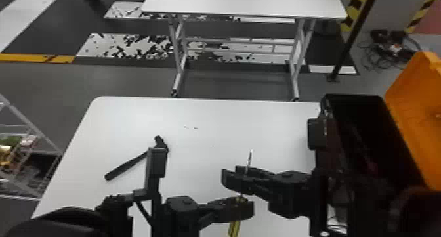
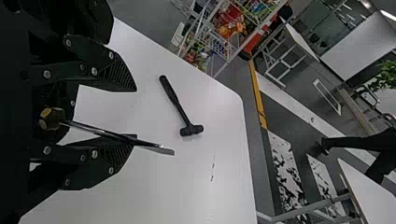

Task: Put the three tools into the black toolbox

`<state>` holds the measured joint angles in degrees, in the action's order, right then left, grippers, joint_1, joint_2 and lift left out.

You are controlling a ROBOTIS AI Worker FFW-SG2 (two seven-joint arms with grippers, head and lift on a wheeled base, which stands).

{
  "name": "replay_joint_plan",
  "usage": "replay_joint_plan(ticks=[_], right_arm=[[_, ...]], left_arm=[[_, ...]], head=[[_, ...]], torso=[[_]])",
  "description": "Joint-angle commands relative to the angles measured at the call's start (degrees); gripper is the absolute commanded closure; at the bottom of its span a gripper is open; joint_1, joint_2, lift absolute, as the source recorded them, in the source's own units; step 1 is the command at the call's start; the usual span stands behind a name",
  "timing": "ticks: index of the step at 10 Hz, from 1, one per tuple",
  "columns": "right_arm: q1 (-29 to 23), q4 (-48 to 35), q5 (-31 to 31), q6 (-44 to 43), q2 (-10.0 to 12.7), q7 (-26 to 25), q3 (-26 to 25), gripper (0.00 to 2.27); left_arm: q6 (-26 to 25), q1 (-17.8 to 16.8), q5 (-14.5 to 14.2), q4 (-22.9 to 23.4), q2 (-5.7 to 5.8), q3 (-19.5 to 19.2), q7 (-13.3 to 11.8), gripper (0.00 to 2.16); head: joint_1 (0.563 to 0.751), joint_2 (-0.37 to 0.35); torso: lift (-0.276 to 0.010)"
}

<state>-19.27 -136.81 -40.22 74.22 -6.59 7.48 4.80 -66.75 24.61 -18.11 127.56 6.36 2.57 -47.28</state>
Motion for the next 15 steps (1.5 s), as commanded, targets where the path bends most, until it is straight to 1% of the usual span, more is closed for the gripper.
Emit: replay_joint_plan(ticks=[1,6,7,8,9,10,11,12,13,15], right_arm=[[-0.24,-0.39,1.02,-0.08,0.0,-0.01,0.47,2.24],[-1.03,-0.83,2.08,-0.78,0.0,-0.36,0.56,2.24],[-1.29,-0.83,2.08,-0.96,-0.09,-0.53,0.47,2.24],[-1.38,-0.83,1.99,-0.96,-0.09,-0.62,0.38,2.24],[-1.56,-0.83,1.99,-0.96,-0.18,-0.71,0.21,2.24],[-1.82,-1.01,1.99,-1.13,-0.26,-0.8,0.12,2.24],[-1.91,-1.53,2.17,-1.49,-0.35,-0.97,-0.06,2.24],[-2.08,-2.06,3.84,-2.19,-0.7,-1.24,0.03,2.24],[-2.26,-2.68,4.63,-2.19,-1.49,-1.41,-0.23,2.24],[-3.4,-5.84,7.62,-3.95,-3.87,-3.0,-1.81,2.24]], left_arm=[[-0.01,0.0,0.01,0.06,-0.03,-0.02,-0.01,2.14],[-0.01,0.26,0.01,0.15,0.06,-0.37,-0.27,2.14],[-0.01,0.35,0.01,0.15,0.06,-0.63,-1.06,1.9],[0.17,0.35,0.01,0.06,0.06,-0.63,-1.5,0.79],[0.52,0.35,0.01,-0.03,0.06,-0.81,-2.12,0.07],[0.52,0.35,0.01,-0.03,0.06,-0.98,-2.47,0.01],[0.35,0.44,0.01,0.06,0.06,-1.16,-2.82,0.02],[0.35,0.97,-0.17,0.32,0.06,-1.51,-2.99,0.02],[0.17,1.76,-0.43,1.12,0.15,-2.22,-3.17,0.02],[-0.36,3.6,-1.22,2.43,0.15,-4.85,-3.61,0.02]], head=[[0.695,0.022],[0.695,0.018],[0.695,0.018],[0.695,0.017],[0.695,0.015],[0.695,0.011],[0.695,0.011],[0.695,0.009],[0.695,0.003],[0.695,-0.021]], torso=[[-0.051],[-0.051],[-0.051],[-0.051],[-0.051],[-0.051],[-0.051],[-0.051],[-0.051],[-0.051]])
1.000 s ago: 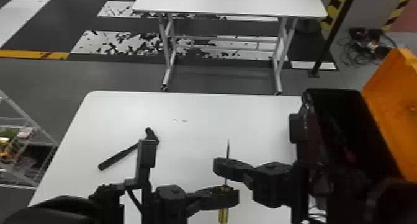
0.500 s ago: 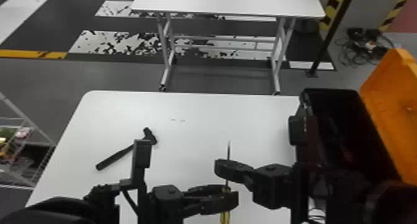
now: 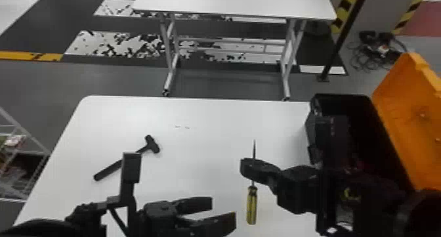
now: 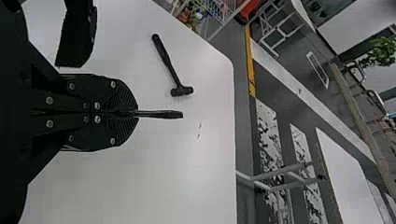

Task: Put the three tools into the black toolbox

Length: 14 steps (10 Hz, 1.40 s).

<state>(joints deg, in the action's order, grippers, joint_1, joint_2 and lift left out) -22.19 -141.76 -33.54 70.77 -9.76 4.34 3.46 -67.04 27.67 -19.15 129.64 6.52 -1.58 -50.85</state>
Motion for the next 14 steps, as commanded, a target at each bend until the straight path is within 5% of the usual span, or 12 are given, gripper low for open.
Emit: replay_joint_plan(ticks=[1,3,7,11,14], right_arm=[[-1.1,-3.79,3.83,-1.02,-2.28,-1.17,-1.71,2.24],[-2.59,-8.19,11.56,-0.84,-6.85,-3.46,-2.41,2.24],[-3.47,-9.5,14.82,-2.43,-13.71,-4.69,-8.3,2.24],[-9.54,-2.47,15.87,-14.2,-13.53,-0.82,-16.12,2.24],[-5.41,11.15,14.46,-28.09,-11.77,3.57,-18.14,2.24]], left_arm=[[-0.08,1.77,-0.36,0.71,0.07,-1.94,-0.12,0.02],[0.28,3.88,-0.27,0.62,-0.02,-4.05,-0.21,0.02],[3.26,8.28,-0.27,0.53,-0.55,-9.06,0.05,0.03],[3.44,8.89,-0.19,0.27,-0.11,-12.22,-0.91,0.03],[3.44,10.83,-0.19,0.62,-0.46,-13.98,-1.53,0.03]], head=[[0.695,-0.031],[0.695,-0.108],[0.695,-0.209],[0.695,-0.28],[0.695,-0.298]], torso=[[-0.051],[-0.051],[-0.051],[-0.051],[-0.051]])
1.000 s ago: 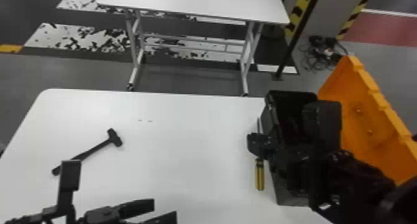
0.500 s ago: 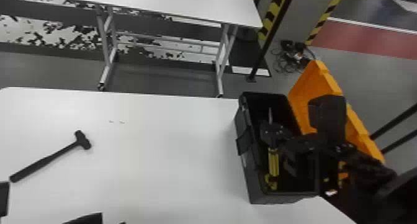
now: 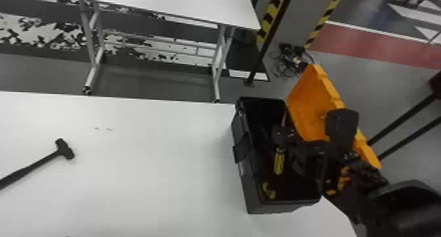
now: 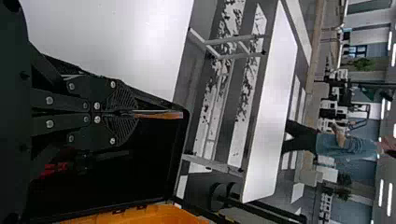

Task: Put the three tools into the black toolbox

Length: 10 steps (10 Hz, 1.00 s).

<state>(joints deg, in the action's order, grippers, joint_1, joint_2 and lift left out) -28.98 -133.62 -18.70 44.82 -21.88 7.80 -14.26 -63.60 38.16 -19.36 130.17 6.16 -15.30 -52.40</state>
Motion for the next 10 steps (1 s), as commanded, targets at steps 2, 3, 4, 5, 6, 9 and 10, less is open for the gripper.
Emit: replay_joint_plan(ticks=[2,3,4,5,6,9,10], right_arm=[[4.02,10.05,-0.19,-7.42,0.35,3.54,-1.91,2.24],[4.11,12.07,0.25,-9.18,0.26,4.6,-2.44,2.24],[4.11,13.3,0.25,-9.7,0.26,5.12,-2.97,2.24],[3.76,13.65,0.07,-9.7,0.35,5.21,-3.41,1.57],[2.97,13.21,-0.37,-9.53,0.43,5.65,-3.85,0.06],[-0.63,1.17,-9.33,10.51,5.53,11.01,-3.14,0.06],[-1.86,-1.38,-9.86,11.57,9.31,13.83,-0.86,0.06]], left_arm=[[0.0,1.48,0.02,0.35,-0.18,-1.31,-0.69,0.04],[0.0,1.83,0.02,0.43,-0.27,-2.1,-0.69,0.04],[0.0,1.83,-0.07,0.7,-0.36,-2.63,-0.69,0.04],[0.0,1.92,-0.07,1.14,-0.36,-2.63,-0.51,0.04],[0.0,1.83,-0.07,1.31,-0.53,-2.54,0.02,0.04],[0.35,1.92,1.25,1.23,-0.8,-3.69,3.36,0.04],[0.53,2.01,1.69,1.75,-0.71,-5.09,4.15,0.04]], head=[[0.695,-0.317],[0.695,-0.33],[0.695,-0.342],[0.695,-0.35],[0.695,-0.35],[0.695,-0.312],[0.695,-0.268]], torso=[[-0.051],[-0.051],[-0.051],[-0.051],[-0.051],[-0.051],[-0.051]])
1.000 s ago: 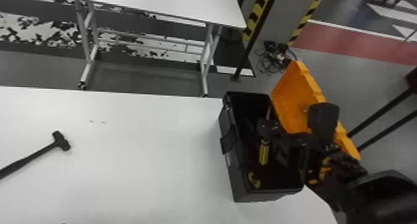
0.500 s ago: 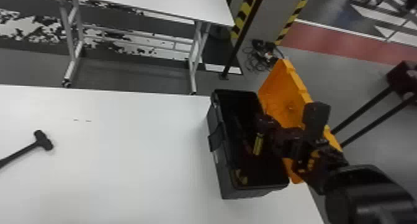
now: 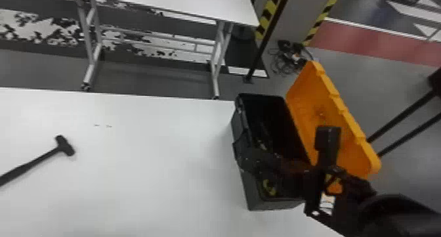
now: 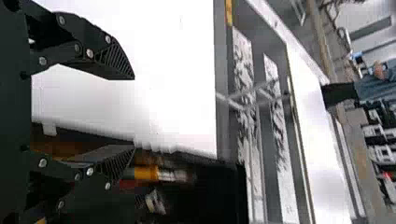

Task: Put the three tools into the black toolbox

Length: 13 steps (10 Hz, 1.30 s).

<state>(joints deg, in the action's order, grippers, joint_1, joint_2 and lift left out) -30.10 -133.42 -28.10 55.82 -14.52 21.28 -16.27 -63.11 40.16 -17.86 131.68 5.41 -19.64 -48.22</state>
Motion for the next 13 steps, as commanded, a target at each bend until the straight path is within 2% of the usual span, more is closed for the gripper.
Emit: replay_joint_plan(ticks=[1,2,3,4,5,7,9,10,11,12,13], right_arm=[[-1.81,-2.9,-3.01,1.97,3.36,1.4,2.91,0.06],[-2.86,-4.04,-3.19,2.85,5.64,2.19,4.84,0.06],[-3.65,-4.4,-3.19,3.55,6.52,2.01,6.16,0.06],[-4.27,-4.31,-2.92,2.5,6.52,2.01,7.04,0.06],[-5.32,-4.22,-0.55,-0.14,6.52,1.84,8.36,0.06],[-6.38,-2.64,4.46,-4.53,6.35,1.4,10.12,0.06],[-6.82,-0.88,8.06,-7.52,5.73,1.05,10.82,0.06],[-6.73,0.61,8.59,-8.93,4.94,1.05,10.82,0.06],[-6.64,1.93,9.56,-10.51,4.5,1.05,11.17,0.07],[-6.47,2.72,9.73,-11.04,3.8,1.05,11.61,0.08],[-6.38,2.9,10.17,-11.92,3.62,1.05,11.88,0.08]], left_arm=[[0.05,0.18,2.66,1.56,0.04,-1.45,1.28,0.05],[0.05,0.27,6.0,2.7,0.21,-1.63,3.39,0.05],[-0.66,-0.08,8.9,3.14,0.74,-1.72,6.2,0.09],[-2.06,-1.05,10.83,2.88,1.27,-2.68,7.08,0.11],[-2.42,-2.19,11.62,2.62,1.62,-3.91,7.08,0.12],[-2.94,-5.27,11.97,1.3,2.41,-6.38,6.47,0.12],[-2.94,-7.73,12.06,0.15,4.78,-9.1,6.2,0.12],[-4.17,-9.22,13.82,0.07,5.84,-9.89,5.68,0.12],[-6.99,-10.89,15.75,-0.02,7.33,-9.89,4.27,0.12],[-7.51,-12.21,18.65,-0.02,8.48,-9.72,2.78,0.12],[-8.92,-12.91,21.11,0.07,9.09,-9.28,1.37,0.12]], head=[[0.695,-0.151],[0.695,-0.021],[0.695,0.101],[0.695,0.204],[0.695,0.277],[0.695,0.33],[0.695,0.35],[0.695,0.35],[0.695,0.35],[0.695,0.35],[0.695,0.35]], torso=[[-0.051],[-0.051],[-0.051],[-0.051],[-0.051],[-0.051],[-0.051],[-0.051],[-0.051],[-0.051],[-0.051]])
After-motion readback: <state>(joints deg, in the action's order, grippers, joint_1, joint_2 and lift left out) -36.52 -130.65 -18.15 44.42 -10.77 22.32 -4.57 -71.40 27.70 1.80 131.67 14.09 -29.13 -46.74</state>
